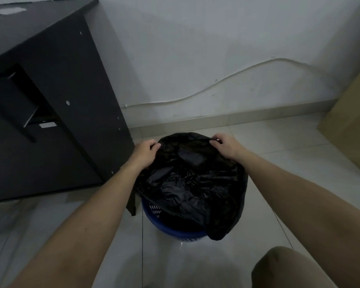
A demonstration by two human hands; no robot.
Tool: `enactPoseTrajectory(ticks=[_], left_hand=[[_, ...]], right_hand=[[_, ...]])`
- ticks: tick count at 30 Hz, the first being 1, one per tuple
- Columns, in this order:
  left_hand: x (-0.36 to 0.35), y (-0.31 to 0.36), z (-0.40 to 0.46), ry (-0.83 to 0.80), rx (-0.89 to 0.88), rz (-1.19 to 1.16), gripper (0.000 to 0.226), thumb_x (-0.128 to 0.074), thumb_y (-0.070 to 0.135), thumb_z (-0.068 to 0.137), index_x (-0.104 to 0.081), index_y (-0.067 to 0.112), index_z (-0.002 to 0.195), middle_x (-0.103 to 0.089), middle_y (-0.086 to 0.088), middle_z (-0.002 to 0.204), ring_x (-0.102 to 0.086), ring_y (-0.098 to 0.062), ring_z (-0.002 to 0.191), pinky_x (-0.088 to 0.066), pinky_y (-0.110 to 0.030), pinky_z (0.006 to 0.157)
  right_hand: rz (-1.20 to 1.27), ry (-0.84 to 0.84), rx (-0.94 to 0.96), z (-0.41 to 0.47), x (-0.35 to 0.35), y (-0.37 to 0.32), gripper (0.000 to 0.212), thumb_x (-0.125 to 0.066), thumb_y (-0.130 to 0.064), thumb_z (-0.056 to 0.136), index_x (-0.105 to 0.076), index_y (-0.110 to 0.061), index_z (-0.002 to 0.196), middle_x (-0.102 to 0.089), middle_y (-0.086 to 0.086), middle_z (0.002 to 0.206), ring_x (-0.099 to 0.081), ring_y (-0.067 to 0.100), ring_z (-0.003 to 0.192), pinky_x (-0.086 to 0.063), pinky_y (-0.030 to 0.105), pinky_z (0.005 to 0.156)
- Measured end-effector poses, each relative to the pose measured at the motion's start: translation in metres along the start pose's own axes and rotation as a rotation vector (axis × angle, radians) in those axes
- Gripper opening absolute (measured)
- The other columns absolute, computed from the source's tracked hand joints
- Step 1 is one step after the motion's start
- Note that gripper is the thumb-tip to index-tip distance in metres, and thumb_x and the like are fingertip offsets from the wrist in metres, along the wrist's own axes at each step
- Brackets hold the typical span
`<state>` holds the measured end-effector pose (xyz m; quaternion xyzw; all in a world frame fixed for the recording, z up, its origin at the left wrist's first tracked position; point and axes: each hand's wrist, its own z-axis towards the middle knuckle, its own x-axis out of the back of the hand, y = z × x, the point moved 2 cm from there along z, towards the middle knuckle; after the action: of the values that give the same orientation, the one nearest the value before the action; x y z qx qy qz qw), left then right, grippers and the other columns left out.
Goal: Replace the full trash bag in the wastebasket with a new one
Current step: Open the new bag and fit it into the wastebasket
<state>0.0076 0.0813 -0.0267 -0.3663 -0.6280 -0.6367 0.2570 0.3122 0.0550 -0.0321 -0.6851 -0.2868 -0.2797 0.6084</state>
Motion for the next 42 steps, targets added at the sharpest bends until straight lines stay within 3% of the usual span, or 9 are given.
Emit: enactPoseTrajectory(ticks=[11,15,19,21,24,27,32,37,42], left_hand=[[-0.052,-0.060,0.062,-0.227,0.352,-0.233,0.048,-0.071,0.055,0.084,-0.076,0.008,0.094,-0.074,-0.009,0.097,-0.069,-0.025,0.086,-0.056,-0.032,0.079],[-0.061,-0.068,0.056,-0.331,0.595,-0.285,0.059,-0.072,0.052,0.086,-0.066,0.001,0.115,-0.068,-0.014,0.118,-0.065,-0.025,0.088,-0.055,-0.032,0.080],[-0.029,-0.065,0.023,-0.362,0.735,-0.328,0.093,-0.041,0.076,0.090,-0.038,0.008,0.153,-0.045,-0.015,0.151,-0.053,-0.031,0.127,-0.046,-0.039,0.102],[-0.021,-0.058,-0.007,-0.523,0.881,-0.475,0.105,-0.041,0.089,0.078,-0.040,0.014,0.152,-0.043,-0.013,0.153,-0.049,-0.034,0.132,-0.050,-0.044,0.092],[-0.027,-0.041,-0.032,-0.585,0.933,-0.634,0.100,-0.057,0.087,0.070,-0.059,0.012,0.136,-0.061,-0.015,0.132,-0.060,-0.036,0.117,-0.051,-0.051,0.096],[-0.029,-0.023,-0.033,-0.470,0.895,-0.677,0.081,-0.058,0.078,0.080,-0.064,0.013,0.128,-0.069,-0.010,0.102,-0.065,-0.029,0.095,-0.055,-0.041,0.083],[-0.026,-0.034,-0.066,-0.149,0.871,-0.618,0.111,-0.072,0.070,0.072,-0.021,0.020,0.157,-0.053,-0.010,0.137,-0.058,-0.033,0.113,-0.053,-0.047,0.085],[-0.028,-0.042,-0.111,-0.038,0.880,-0.663,0.085,-0.079,0.052,0.077,-0.044,0.009,0.141,-0.060,-0.004,0.098,-0.060,-0.021,0.084,-0.051,-0.029,0.064],[-0.025,-0.049,-0.133,-0.104,0.951,-1.119,0.029,-0.066,0.018,0.096,-0.061,0.003,0.121,-0.069,-0.013,0.090,-0.064,-0.023,0.076,-0.053,-0.033,0.055]], right_hand=[[0.232,-0.094,-0.433,0.044,-0.043,0.052,0.025,-0.067,-0.032,0.089,-0.075,-0.011,0.080,-0.073,0.004,0.078,-0.068,0.020,0.070,-0.050,0.022,0.060],[0.223,-0.370,-0.665,0.038,-0.055,0.062,0.027,-0.066,-0.027,0.090,-0.066,-0.001,0.085,-0.072,0.009,0.063,-0.069,0.021,0.053,-0.052,0.024,0.047],[0.436,-0.150,-0.705,0.011,-0.018,0.059,0.069,-0.068,-0.068,0.077,-0.061,-0.009,0.112,-0.066,0.010,0.105,-0.065,0.027,0.083,-0.050,0.036,0.071],[0.418,-0.189,-0.780,-0.025,-0.007,0.058,0.081,-0.060,-0.088,0.060,-0.061,-0.020,0.103,-0.065,0.008,0.107,-0.062,0.030,0.090,-0.045,0.044,0.077],[0.656,-0.348,-0.781,-0.070,-0.031,0.049,0.072,-0.071,-0.074,0.067,-0.071,-0.016,0.111,-0.078,0.006,0.097,-0.074,0.029,0.089,-0.059,0.041,0.071],[0.799,-0.101,-0.690,-0.066,-0.041,0.034,0.064,-0.074,-0.043,0.085,-0.058,-0.002,0.131,-0.074,0.010,0.106,-0.074,0.027,0.088,-0.058,0.031,0.066],[0.490,0.096,-0.714,-0.087,-0.022,0.036,0.112,-0.078,-0.061,0.067,-0.024,-0.012,0.152,-0.039,0.010,0.148,-0.050,0.035,0.124,-0.049,0.039,0.081],[0.564,0.032,-0.696,-0.136,-0.026,0.045,0.054,-0.073,-0.038,0.085,-0.053,-0.004,0.121,-0.063,0.008,0.097,-0.060,0.023,0.072,-0.049,0.031,0.058],[1.237,-0.100,-0.792,-0.153,-0.029,0.040,0.021,-0.060,-0.011,0.098,-0.060,-0.001,0.117,-0.069,0.017,0.110,-0.068,0.031,0.092,-0.056,0.040,0.066]])
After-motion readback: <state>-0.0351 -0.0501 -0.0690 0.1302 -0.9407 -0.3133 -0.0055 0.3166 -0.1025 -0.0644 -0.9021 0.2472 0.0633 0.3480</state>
